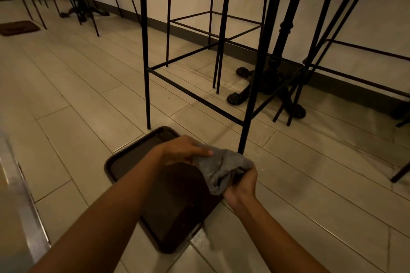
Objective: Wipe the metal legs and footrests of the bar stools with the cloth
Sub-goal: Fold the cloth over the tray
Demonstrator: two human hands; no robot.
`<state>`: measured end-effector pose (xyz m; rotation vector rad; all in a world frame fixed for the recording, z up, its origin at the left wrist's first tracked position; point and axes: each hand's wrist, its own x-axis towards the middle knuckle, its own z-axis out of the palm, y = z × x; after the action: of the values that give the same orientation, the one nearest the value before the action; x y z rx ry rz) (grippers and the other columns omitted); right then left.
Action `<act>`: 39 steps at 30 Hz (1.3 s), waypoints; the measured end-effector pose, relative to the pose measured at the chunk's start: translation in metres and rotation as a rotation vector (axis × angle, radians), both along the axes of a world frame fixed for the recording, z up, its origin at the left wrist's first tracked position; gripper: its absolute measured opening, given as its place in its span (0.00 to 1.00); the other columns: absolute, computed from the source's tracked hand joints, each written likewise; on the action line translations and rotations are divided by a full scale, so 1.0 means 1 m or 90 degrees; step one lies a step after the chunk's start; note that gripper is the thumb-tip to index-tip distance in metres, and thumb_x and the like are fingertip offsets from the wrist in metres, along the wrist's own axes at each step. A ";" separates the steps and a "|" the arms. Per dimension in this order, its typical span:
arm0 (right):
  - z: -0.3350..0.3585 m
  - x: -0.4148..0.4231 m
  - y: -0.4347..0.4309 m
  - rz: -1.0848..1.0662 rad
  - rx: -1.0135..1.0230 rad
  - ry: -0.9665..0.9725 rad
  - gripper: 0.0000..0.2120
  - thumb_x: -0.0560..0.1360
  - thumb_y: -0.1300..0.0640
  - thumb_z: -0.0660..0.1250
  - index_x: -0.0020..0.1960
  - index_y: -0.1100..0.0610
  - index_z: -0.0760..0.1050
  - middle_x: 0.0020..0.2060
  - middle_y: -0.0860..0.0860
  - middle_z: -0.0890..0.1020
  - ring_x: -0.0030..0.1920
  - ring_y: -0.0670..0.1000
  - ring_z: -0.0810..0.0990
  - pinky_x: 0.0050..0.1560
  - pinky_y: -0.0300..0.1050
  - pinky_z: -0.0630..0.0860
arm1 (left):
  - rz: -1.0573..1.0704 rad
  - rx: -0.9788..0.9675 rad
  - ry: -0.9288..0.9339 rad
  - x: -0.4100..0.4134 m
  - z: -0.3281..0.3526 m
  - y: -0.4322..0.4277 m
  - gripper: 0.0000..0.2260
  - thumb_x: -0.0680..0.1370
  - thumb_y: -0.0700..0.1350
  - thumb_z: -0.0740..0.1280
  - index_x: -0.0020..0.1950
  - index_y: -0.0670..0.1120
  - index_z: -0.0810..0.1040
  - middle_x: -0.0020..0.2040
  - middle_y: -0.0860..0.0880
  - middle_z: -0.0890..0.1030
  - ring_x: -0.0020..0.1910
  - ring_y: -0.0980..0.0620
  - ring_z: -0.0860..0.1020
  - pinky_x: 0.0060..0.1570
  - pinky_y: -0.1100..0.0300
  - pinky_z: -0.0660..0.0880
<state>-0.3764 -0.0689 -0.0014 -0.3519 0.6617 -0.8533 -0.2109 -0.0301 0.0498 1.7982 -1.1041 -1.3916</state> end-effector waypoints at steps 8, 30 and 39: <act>0.000 0.022 0.007 0.096 -0.012 -0.026 0.37 0.70 0.32 0.54 0.61 0.63 0.73 0.57 0.62 0.79 0.58 0.59 0.78 0.60 0.55 0.73 | 0.135 -0.049 0.013 0.022 -0.006 0.009 0.13 0.75 0.48 0.67 0.55 0.42 0.79 0.47 0.47 0.80 0.43 0.55 0.79 0.32 0.71 0.75; -0.046 0.090 0.001 0.219 -0.098 0.114 0.22 0.74 0.65 0.64 0.67 0.57 0.67 0.60 0.59 0.76 0.59 0.58 0.77 0.53 0.52 0.79 | 0.364 0.050 0.307 0.095 -0.093 0.037 0.42 0.65 0.56 0.75 0.73 0.46 0.60 0.68 0.40 0.69 0.63 0.40 0.73 0.59 0.46 0.74; -0.071 0.128 0.000 0.249 -0.054 0.097 0.20 0.74 0.69 0.62 0.64 0.56 0.67 0.58 0.59 0.77 0.56 0.59 0.78 0.45 0.50 0.81 | 0.473 0.110 0.470 0.107 -0.120 0.037 0.21 0.72 0.49 0.69 0.61 0.40 0.73 0.56 0.39 0.78 0.53 0.42 0.78 0.47 0.47 0.79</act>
<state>-0.2484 -0.0690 -0.0726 -0.6060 0.6705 -0.4855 -0.1041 0.0065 -0.0703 1.3626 0.0728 -1.4719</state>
